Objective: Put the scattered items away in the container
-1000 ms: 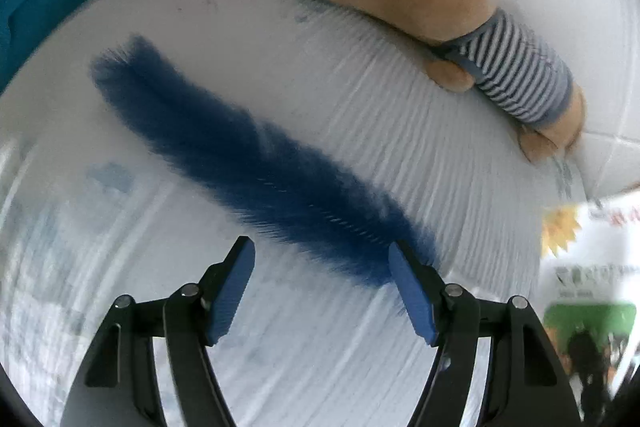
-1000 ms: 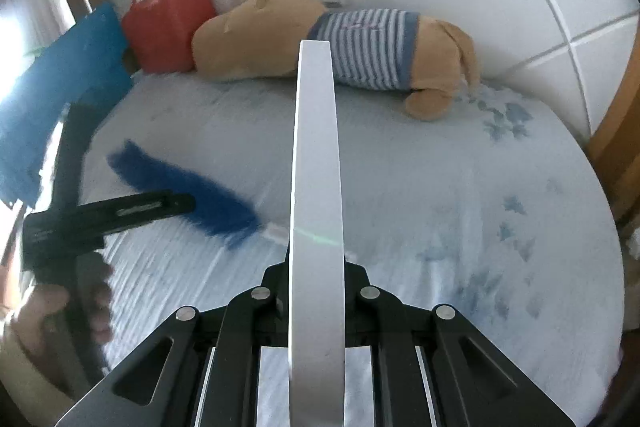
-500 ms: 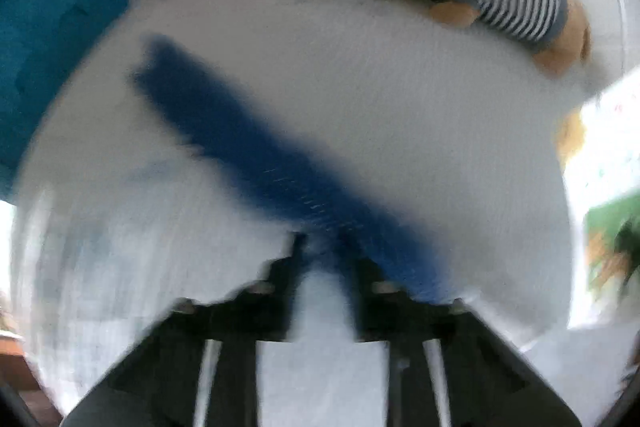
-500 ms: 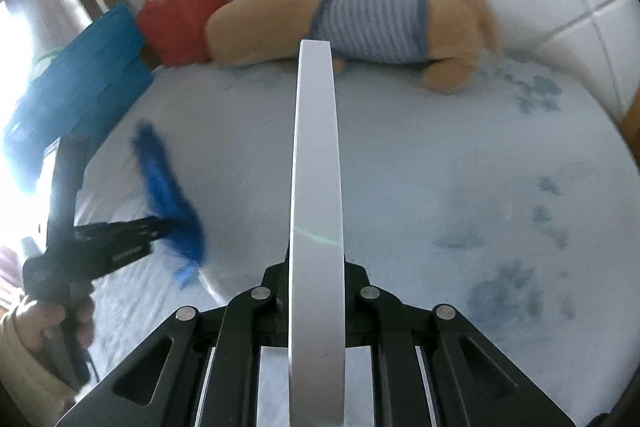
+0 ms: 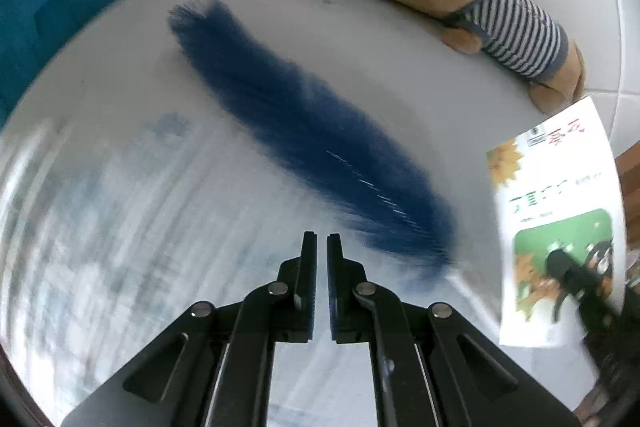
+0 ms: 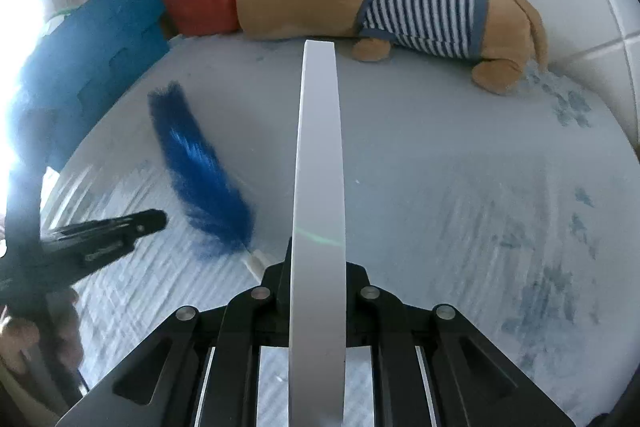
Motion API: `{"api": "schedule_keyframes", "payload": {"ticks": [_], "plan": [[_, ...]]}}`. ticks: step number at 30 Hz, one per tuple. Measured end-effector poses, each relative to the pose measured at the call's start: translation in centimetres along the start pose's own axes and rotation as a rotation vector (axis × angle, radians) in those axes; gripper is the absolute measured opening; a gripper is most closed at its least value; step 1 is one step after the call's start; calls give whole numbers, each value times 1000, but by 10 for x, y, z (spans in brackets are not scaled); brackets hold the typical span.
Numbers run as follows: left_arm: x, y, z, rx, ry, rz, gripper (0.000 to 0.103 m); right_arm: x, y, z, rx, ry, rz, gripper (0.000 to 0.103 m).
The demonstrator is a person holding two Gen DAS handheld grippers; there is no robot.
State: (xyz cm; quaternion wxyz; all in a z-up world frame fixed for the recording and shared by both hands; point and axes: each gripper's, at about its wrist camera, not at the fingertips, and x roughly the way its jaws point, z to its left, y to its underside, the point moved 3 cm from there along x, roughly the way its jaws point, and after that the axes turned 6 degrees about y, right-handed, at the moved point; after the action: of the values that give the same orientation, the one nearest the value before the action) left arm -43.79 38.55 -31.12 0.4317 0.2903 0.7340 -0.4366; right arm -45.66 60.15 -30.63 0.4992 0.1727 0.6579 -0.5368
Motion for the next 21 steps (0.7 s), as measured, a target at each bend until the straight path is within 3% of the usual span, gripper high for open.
{"api": "schedule_keyframes", "payload": {"ticks": [2,3,5,7,10,14,16,18,21], "plan": [[4,4,-13,-18,6,-6,6,-3,7,-8,-5,5,-6,13],[9,7,-20,-25,2,-8,14,-3,9,-12,0,2,-4,13],[19,10,-33,-45,-1,-6,39,-2,12,-20,3,5,4,13],[27,10,-42,-61,-18,-20,52,1,17,-25,1,1,13,13],[30,11,-46,-46,-56,-48,52,2,22,-28,-8,-11,10,13],[15,6,-39,-124,15,-85,52,3,25,-29,-10,-26,8,13],[18,2,-48,-85,3,-87,56,4,26,-28,-5,-34,13,13],[35,5,-61,-25,-25,-19,56,5,28,-28,0,-42,18,13],[40,14,-70,65,-90,-3,47,6,30,-27,8,-54,25,14]]}}
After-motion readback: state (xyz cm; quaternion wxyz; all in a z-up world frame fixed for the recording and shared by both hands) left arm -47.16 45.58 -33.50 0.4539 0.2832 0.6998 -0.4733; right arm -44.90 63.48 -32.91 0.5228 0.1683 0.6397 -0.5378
